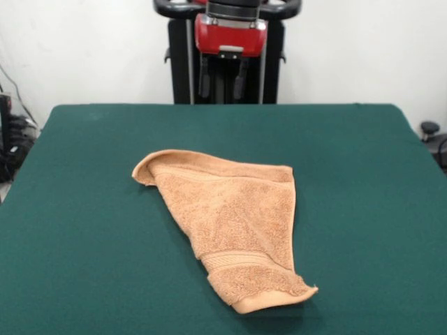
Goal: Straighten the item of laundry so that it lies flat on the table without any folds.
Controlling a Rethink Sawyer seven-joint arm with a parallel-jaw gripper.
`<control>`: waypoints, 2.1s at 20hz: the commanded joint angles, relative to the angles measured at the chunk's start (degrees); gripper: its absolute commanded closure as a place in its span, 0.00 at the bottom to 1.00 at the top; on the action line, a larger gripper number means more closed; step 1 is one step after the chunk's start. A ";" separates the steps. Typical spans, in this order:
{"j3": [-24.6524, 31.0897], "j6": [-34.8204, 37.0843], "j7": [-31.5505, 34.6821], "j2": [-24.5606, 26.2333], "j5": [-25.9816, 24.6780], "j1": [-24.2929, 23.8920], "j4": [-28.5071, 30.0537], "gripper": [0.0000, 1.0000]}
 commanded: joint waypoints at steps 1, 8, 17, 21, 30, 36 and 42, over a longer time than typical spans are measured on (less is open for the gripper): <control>8.10 -0.13 4.40 -1.24 -2.86 -1.68 3.04 0.00; 9.54 -1.21 4.10 -0.89 -4.11 -4.13 3.49 0.00; 11.43 -6.41 3.87 3.64 -9.93 -10.00 2.19 0.00; 12.94 -4.81 3.90 2.55 -10.54 -11.80 2.59 0.00; 12.22 -6.69 6.02 3.97 -11.64 -10.79 1.98 0.00; 12.68 -5.20 6.01 2.31 -11.30 -10.65 2.35 0.00; 12.46 -4.65 5.96 1.41 -11.12 -10.80 2.58 0.00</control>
